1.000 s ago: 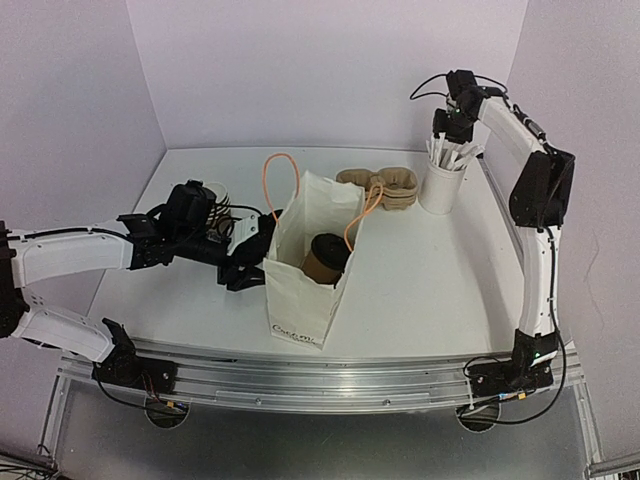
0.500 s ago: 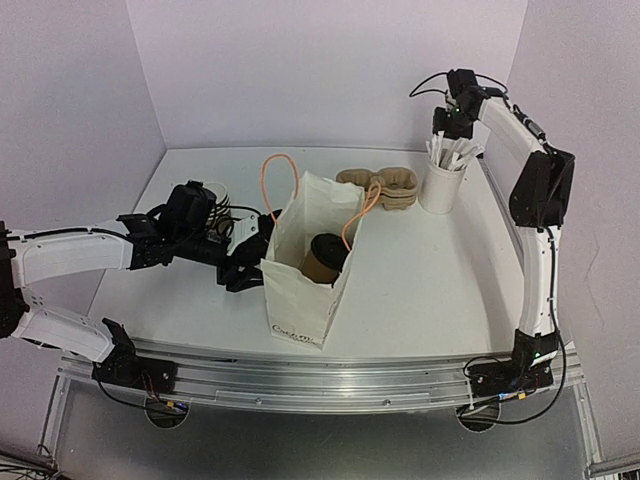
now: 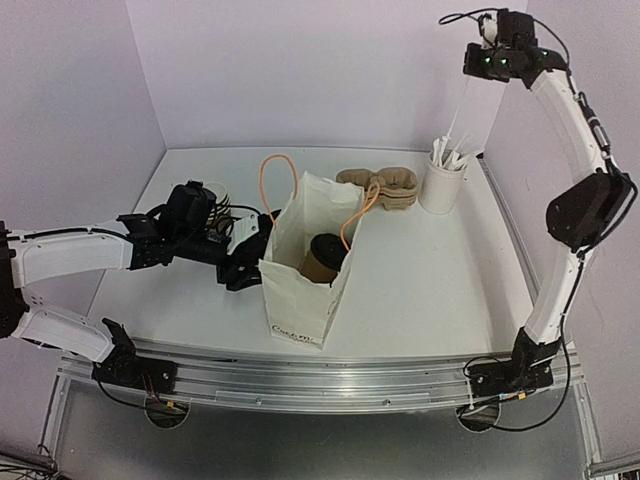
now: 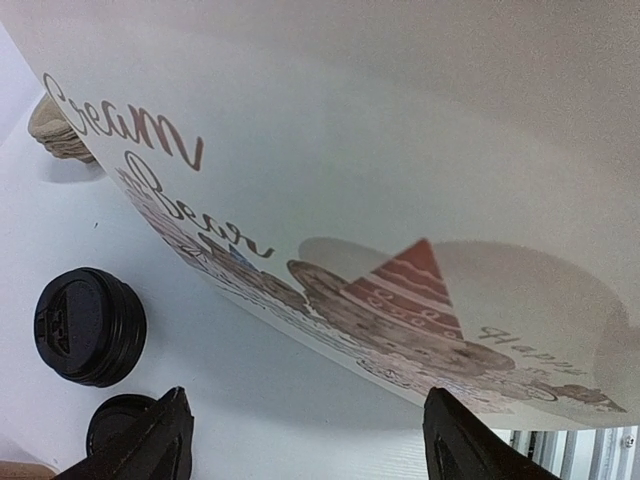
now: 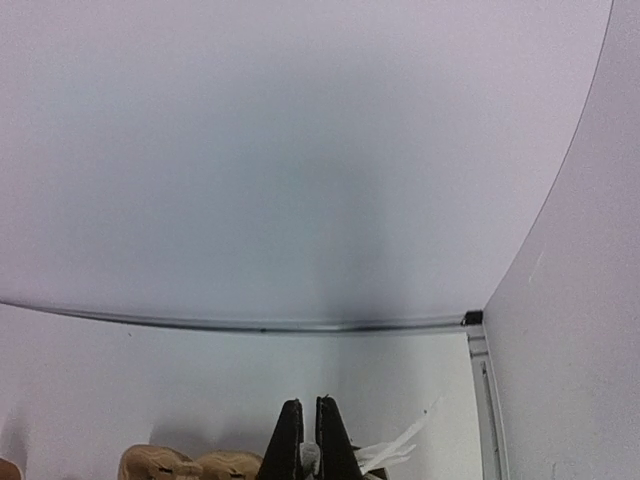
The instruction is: Pack the takeout coffee
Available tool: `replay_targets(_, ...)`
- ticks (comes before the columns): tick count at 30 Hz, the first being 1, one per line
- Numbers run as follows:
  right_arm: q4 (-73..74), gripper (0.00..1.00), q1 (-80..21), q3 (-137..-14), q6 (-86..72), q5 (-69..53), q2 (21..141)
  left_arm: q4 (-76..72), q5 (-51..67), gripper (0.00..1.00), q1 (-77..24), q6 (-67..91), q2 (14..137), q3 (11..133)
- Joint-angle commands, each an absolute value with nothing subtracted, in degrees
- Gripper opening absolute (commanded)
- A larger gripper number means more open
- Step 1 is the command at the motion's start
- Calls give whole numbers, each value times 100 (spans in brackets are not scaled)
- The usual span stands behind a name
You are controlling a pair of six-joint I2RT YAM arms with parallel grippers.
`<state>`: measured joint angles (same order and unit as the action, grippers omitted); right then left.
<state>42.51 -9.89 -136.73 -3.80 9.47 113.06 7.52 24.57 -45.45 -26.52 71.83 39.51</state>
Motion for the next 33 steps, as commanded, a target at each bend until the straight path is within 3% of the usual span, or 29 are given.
replay_targets(1, 3664, 0, -974, -13845, -115, 558, 10601, 746, 2178, 80, -4550, -2668, 7069, 4151)
replay_targets(4, 3404, 0, -975, -13812, -479, 104, 10287, 790, 2061, 80, -4535, -2663, 7053, 4192)
replay_targets(11, 2352, 0, -1064, -13110, -2629, -2313, 9813, 878, 1948, 81, -4425, -2547, 7065, 4298)
replay_targets(22, 2009, 0, -2549, -11895, -3909, -4712, 9554, 876, 2003, 82, -4393, -2625, 6971, 4162)
replay_targets(28, 1969, 0, -2989, -10425, -3788, -4599, 8863, 862, 2050, 82, -4380, -2647, 6954, 4131)
replay_targets(33, 1955, 0, -3605, -9431, -3384, -3553, 8618, 839, 2070, 82, -4378, -2656, 6930, 4099)
